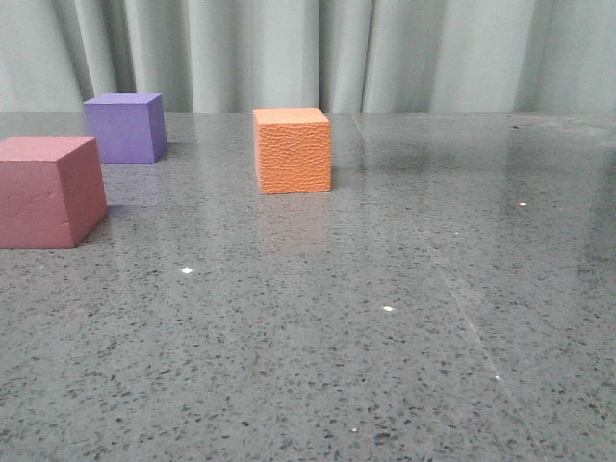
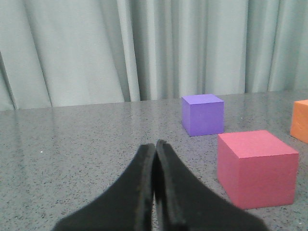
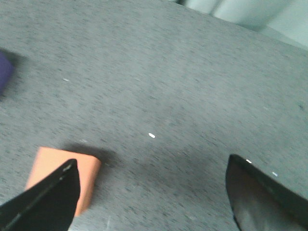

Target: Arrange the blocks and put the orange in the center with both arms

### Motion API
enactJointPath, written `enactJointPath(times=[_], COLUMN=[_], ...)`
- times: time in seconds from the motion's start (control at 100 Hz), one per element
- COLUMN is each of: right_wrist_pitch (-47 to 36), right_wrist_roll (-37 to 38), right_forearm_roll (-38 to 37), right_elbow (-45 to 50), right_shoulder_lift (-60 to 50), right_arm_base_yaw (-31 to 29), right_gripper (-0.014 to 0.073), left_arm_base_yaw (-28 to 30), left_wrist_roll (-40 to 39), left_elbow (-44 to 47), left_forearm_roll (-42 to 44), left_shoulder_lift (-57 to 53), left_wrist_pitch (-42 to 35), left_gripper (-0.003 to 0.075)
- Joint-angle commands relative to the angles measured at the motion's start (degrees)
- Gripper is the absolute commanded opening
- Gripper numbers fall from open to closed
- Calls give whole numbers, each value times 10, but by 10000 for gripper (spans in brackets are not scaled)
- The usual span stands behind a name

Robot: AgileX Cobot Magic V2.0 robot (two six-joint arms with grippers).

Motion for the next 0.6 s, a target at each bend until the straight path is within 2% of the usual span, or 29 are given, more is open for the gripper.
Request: enactJointPath(times=[0.0, 0.14, 0.4, 0.59], right_wrist_pitch=[-24, -62, -168, -195], right_wrist_roll=[-16, -18, -18, -7], right_forearm_roll=[-16, -16, -15, -15], right_elbow=[29, 136, 436, 622], right_shoulder_lift=[-66, -135, -325, -474], right_arm_base_yaw=[-22, -55, -111, -126], right_gripper=[610, 610, 610, 610], left_arm_base_yaw=[2, 2, 2, 2], left_wrist_roll=[-3, -3, -3, -3], left_elbow=[32, 32, 32, 32], left_forearm_roll=[-5, -5, -5, -5], left_shoulder_lift=[-19, -19, -19, -19], left_wrist_pitch=[-47, -47, -47, -47], left_gripper=[-19, -19, -19, -19])
